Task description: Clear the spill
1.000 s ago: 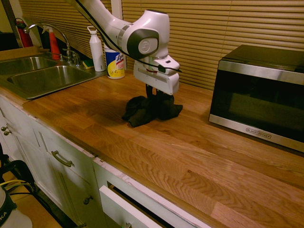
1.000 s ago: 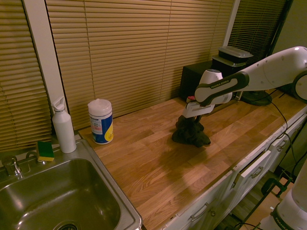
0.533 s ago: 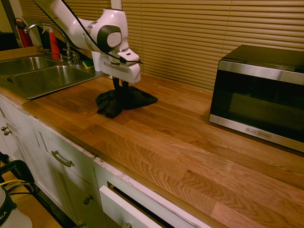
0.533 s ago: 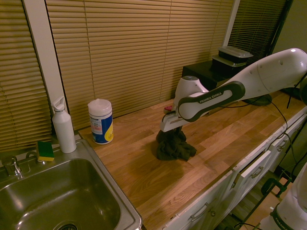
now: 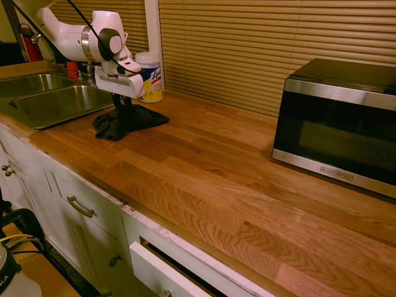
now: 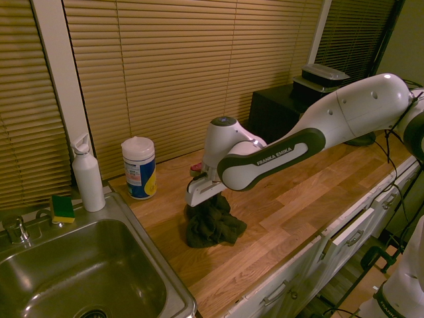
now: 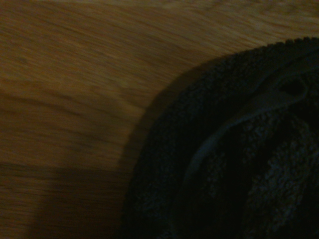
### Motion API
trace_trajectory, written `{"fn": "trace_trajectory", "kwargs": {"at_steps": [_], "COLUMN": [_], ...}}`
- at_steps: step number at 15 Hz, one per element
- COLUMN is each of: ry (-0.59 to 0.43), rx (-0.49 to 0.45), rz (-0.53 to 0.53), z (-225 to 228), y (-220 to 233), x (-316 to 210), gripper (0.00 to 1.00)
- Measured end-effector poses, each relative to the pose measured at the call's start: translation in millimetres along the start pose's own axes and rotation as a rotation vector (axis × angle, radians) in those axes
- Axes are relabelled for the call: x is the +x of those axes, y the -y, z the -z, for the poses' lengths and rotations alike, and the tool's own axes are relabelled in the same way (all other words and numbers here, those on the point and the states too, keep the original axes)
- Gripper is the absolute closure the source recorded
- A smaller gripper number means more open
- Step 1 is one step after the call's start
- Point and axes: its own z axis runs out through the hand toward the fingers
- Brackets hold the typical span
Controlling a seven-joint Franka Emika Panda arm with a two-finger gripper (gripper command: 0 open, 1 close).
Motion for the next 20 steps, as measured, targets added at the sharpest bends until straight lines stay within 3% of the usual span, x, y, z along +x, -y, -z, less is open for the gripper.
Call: {"fn": "trace_trajectory", "kwargs": {"at_steps": [1, 14, 20], "ry": [0.003, 0.016, -0.015], "rx": [0.000, -0.007, 0.026], "rz": [0.006, 0.016, 0.000], "z": [-1, 2, 62], "y": [8, 24, 20], "x": [-6, -16, -36], "gripper": [0.00, 0.00, 0.00]}}
